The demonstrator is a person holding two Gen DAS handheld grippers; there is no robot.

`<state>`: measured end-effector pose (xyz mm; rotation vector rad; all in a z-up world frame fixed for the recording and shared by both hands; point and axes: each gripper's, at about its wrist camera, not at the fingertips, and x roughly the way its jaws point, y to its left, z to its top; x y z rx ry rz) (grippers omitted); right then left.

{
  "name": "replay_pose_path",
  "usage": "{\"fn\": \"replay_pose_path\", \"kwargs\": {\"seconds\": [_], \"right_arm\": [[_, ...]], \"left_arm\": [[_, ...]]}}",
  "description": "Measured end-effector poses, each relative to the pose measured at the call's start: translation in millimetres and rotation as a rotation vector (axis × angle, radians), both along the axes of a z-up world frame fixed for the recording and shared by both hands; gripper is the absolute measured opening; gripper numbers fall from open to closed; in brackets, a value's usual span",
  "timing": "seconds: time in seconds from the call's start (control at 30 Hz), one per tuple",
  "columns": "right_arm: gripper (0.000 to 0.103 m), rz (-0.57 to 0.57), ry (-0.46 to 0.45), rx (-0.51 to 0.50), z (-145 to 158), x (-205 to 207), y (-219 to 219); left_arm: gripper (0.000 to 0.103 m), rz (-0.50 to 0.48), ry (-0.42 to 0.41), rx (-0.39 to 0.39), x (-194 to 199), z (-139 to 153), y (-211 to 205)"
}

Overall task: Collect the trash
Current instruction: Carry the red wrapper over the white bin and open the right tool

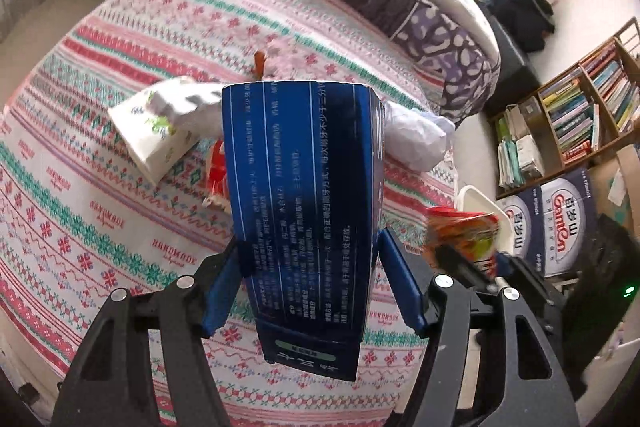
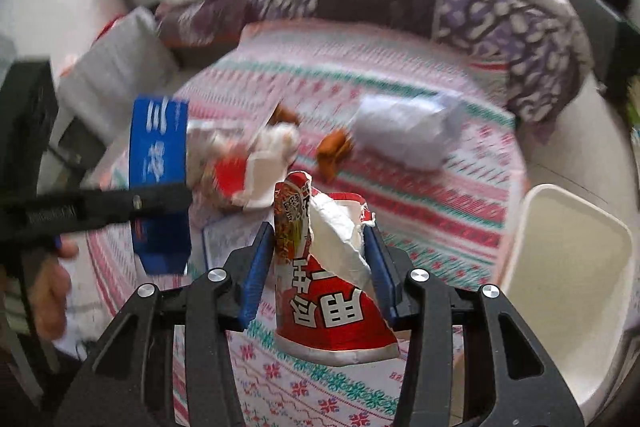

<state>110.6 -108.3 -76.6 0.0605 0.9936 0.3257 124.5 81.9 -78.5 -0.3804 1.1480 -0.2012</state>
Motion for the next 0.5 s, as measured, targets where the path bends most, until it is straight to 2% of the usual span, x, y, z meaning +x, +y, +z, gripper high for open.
{"fn": "replay_pose_path", "kwargs": {"seconds": [0.2,0.27,0.4,0.5], "right_arm": [[0.044,-0.118,-0.114,-0.018,16,2,-17],[0.044,-0.155,-0.132,-0.031,17,2,-21],[0.044,-0.232,-0.159,-0.065,21,0,-35],[0.044,-0.301,-0.163,-0.088,21,-1,-48]], "left_arm": [[0.066,-0.002,-0.078,0.051,0,8,-25],[0.066,-0.002,-0.117,0.081,-1,13,-36],[0.066,-0.005,-0.157,0.079,-4,19,-55],[0.066,-0.007,-0.197,0.106,-7,24,-69]]}}
